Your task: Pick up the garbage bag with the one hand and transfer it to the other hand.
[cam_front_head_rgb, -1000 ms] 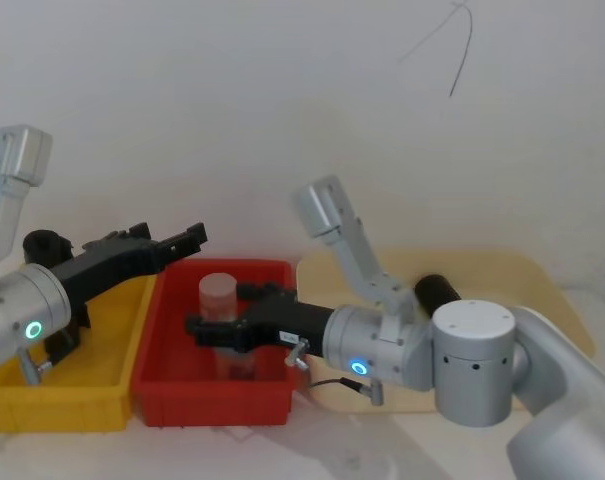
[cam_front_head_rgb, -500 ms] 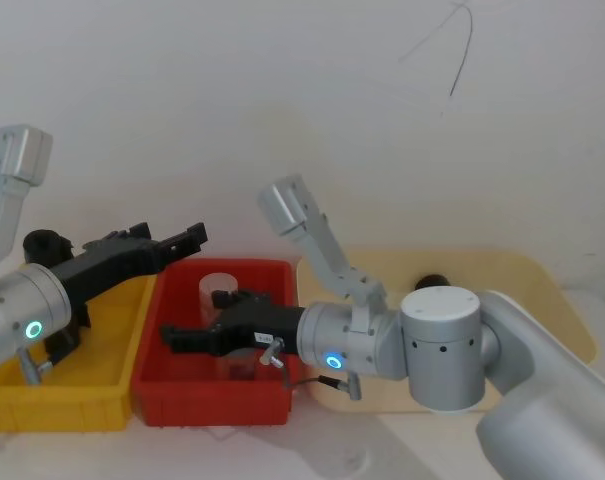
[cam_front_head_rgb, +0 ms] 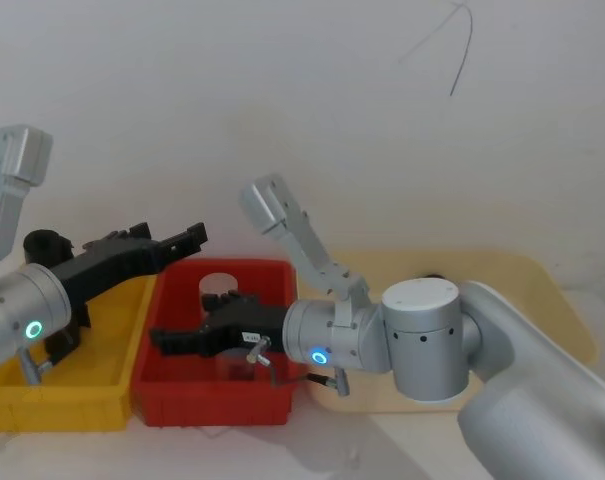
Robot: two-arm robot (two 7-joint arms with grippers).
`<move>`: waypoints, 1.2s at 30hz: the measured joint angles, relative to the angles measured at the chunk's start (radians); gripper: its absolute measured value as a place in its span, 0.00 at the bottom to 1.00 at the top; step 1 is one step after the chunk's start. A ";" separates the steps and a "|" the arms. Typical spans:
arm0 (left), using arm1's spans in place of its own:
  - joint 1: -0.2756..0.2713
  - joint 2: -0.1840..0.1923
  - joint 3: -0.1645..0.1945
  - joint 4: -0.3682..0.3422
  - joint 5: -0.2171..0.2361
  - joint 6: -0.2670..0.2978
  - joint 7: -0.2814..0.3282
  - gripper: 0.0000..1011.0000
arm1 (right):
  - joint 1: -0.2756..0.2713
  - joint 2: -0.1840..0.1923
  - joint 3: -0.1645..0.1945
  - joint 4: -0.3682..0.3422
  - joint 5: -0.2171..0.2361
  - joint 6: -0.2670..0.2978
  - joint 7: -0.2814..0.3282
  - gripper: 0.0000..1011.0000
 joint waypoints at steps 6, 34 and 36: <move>0.000 0.000 0.000 0.000 0.000 0.000 0.000 0.99 | 0.018 -0.002 -0.015 0.032 -0.027 -0.012 0.004 0.99; 0.000 0.000 0.000 0.000 0.000 0.000 0.000 0.99 | 0.086 -0.004 -0.057 0.172 -0.126 -0.085 0.035 0.99; 0.000 0.000 0.000 0.000 0.000 0.000 0.000 0.99 | 0.089 -0.004 -0.058 0.181 -0.130 -0.086 0.037 0.99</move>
